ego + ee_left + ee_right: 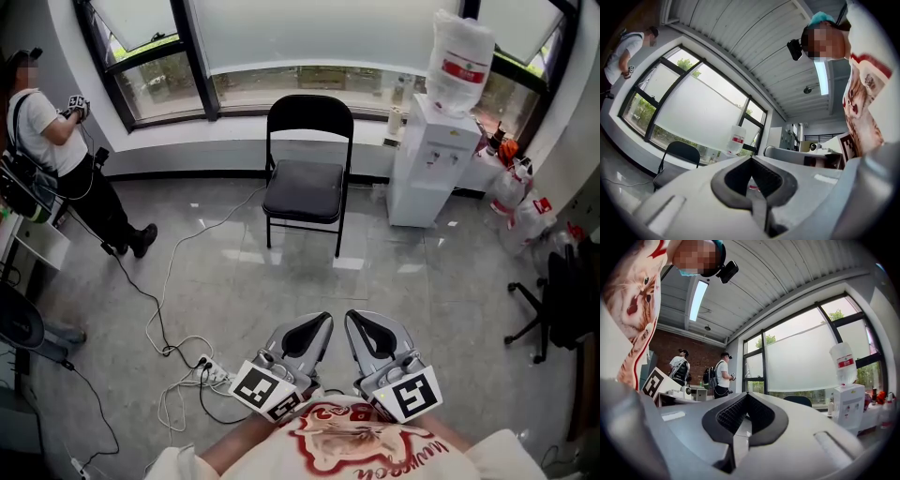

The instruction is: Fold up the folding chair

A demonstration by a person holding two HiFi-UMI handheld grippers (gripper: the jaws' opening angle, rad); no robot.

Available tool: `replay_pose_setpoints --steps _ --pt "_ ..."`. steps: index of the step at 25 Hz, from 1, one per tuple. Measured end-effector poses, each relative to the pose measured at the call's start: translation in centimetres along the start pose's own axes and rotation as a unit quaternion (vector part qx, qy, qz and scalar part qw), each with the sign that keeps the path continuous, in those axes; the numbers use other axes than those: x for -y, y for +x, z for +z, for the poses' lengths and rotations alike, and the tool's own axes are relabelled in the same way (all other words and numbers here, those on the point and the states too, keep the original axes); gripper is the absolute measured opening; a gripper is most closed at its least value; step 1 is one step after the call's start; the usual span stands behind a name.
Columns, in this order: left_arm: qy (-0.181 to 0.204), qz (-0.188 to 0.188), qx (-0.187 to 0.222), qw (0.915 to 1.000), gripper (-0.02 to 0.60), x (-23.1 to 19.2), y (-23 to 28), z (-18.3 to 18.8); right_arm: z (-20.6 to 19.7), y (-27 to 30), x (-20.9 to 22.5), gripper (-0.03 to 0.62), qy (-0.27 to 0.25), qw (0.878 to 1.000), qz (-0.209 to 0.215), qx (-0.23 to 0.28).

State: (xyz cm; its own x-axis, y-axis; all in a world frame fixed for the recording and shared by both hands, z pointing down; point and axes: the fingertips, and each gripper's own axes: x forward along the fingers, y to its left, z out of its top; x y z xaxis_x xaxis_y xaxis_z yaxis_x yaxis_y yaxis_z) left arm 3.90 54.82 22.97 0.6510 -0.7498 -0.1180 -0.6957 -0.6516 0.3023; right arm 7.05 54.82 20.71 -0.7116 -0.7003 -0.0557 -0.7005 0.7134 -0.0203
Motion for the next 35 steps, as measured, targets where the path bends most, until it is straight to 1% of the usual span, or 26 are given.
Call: replay_pose_setpoints --steps 2,4,7,10,13,18,21,24,28,32,35 --pt "0.017 -0.001 -0.001 0.9999 0.0 -0.1 -0.2 0.2 -0.1 0.1 -0.2 0.023 -0.006 1.0 -0.009 0.001" --pt "0.033 0.002 -0.01 0.9994 0.0 -0.3 -0.4 0.0 -0.4 0.1 -0.4 0.023 -0.011 1.0 -0.017 -0.001" --pt "0.047 0.008 -0.03 0.9984 0.0 -1.0 -0.7 -0.6 -1.0 0.3 -0.3 0.023 0.002 1.0 -0.029 -0.01" --pt "0.045 0.011 -0.029 0.9985 0.0 -1.5 -0.6 -0.4 -1.1 0.6 0.5 0.023 0.022 0.999 -0.034 -0.012" --pt "0.044 0.016 -0.023 0.9986 0.0 -2.4 -0.4 -0.1 -1.4 1.2 0.9 0.023 0.028 0.999 -0.037 -0.016" --pt "0.034 0.029 -0.034 0.9984 0.0 -4.6 0.4 -0.4 -1.9 3.5 1.9 0.023 0.035 0.999 -0.025 -0.02" --pt "0.038 0.035 -0.031 0.9982 0.0 -6.7 1.4 -0.4 -2.7 5.6 3.2 0.023 0.032 0.999 -0.017 -0.023" --pt "0.04 0.047 -0.032 0.9976 0.0 -9.1 3.1 -0.2 -3.1 8.0 4.9 0.023 0.039 0.999 -0.011 -0.019" --pt "0.041 0.047 -0.033 0.9975 0.0 -11.5 6.7 0.2 -2.2 11.3 7.8 0.023 0.036 0.999 0.0 -0.004" --pt "0.045 0.057 -0.041 0.9965 0.0 -15.0 11.0 0.0 -3.7 15.1 12.1 0.023 0.06 0.998 0.011 -0.026" --pt "0.043 0.065 -0.042 0.9961 0.0 -17.9 14.7 0.6 -3.5 18.0 15.7 0.022 0.054 0.998 0.018 -0.029"
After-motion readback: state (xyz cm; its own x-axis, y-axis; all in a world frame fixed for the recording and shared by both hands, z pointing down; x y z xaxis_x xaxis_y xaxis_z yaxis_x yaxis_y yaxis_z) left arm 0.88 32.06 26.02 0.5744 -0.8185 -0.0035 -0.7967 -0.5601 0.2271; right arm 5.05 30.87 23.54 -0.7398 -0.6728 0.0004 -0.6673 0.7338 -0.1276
